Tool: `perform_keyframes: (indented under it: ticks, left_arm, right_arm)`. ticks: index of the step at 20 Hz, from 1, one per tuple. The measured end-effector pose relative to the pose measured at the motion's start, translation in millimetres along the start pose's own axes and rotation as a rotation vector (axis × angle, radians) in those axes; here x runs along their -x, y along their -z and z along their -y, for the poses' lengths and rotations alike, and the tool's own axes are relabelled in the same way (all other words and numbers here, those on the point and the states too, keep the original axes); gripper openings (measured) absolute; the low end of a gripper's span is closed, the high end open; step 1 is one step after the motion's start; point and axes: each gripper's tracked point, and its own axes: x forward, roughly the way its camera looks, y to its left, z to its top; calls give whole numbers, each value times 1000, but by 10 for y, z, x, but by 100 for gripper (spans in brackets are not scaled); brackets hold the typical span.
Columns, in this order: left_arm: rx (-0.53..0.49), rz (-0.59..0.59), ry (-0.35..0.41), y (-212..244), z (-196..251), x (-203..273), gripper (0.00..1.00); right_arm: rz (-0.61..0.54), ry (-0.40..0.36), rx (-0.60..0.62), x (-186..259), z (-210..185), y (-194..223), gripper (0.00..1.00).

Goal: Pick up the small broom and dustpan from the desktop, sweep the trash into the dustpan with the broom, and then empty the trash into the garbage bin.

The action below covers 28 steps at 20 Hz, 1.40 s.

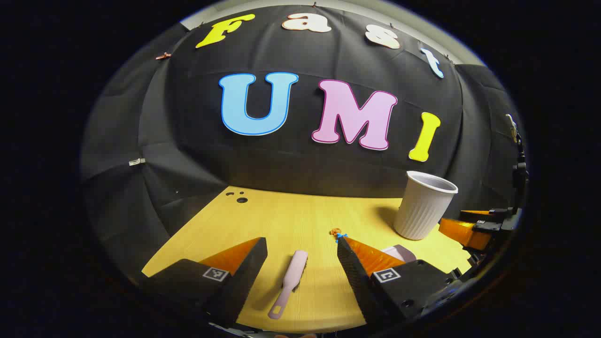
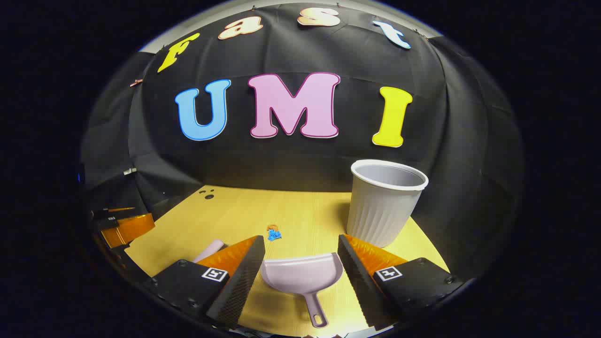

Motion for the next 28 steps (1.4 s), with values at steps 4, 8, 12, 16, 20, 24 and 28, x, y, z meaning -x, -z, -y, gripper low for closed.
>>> perform_keyframes:
  ticks: [4, 8, 12, 16, 20, 24, 28]
  left_arm:
    - [-41, -50, 20, 151, -76, -79, 96]
    - [-40, -89, 44, 251, -128, -134, 96]
    - [-19, -139, 65, 387, -136, -263, 96]
    - [-8, -215, 66, 590, -175, -389, 96]
    - [2, -305, 65, 903, -209, -436, 96]
    - [-15, -395, 61, 1153, -244, -556, 96]
    - [-20, -521, 80, 1433, -154, -720, 96]
  right_arm:
    - [-35, -20, 12, -101, -27, 106, 98]
    - [-88, -27, 8, -167, -39, 245, 98]
    - [-132, -38, 20, -231, -73, 373, 98]
    - [-191, -69, 12, -287, -151, 561, 98]
    - [-255, -92, 0, -350, -182, 763, 98]
    - [-384, -83, -18, -423, -101, 1144, 98]
    - [-527, -63, -70, -458, -3, 1513, 99]
